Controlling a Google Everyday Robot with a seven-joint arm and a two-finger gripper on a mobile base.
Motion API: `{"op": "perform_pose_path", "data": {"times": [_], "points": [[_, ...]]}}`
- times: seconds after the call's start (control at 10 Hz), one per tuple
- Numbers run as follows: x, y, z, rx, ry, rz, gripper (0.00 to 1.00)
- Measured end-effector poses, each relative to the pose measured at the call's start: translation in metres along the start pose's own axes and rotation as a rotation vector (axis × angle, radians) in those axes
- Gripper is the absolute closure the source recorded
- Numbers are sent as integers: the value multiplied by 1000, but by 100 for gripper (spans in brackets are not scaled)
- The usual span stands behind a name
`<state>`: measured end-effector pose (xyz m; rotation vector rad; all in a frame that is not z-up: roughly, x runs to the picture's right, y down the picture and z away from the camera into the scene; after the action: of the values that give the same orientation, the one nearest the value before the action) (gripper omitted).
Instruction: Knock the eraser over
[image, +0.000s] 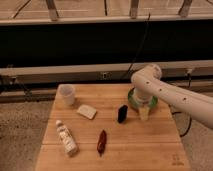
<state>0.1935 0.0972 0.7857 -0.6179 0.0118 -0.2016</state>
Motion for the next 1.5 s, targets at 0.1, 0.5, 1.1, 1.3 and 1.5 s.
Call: {"op": "perform_pose_path", "data": {"times": [0.1,0.5,1.1,1.3,1.5], "points": [[0,0,1,-1,0,-1,27],[1,-4,5,-7,-5,-10,50],[-11,-13,7,-11,-18,-48,100],[-44,-19,5,-13,-30,-91,100],[-55,-22,4,-12,-32,-115,100]]}}
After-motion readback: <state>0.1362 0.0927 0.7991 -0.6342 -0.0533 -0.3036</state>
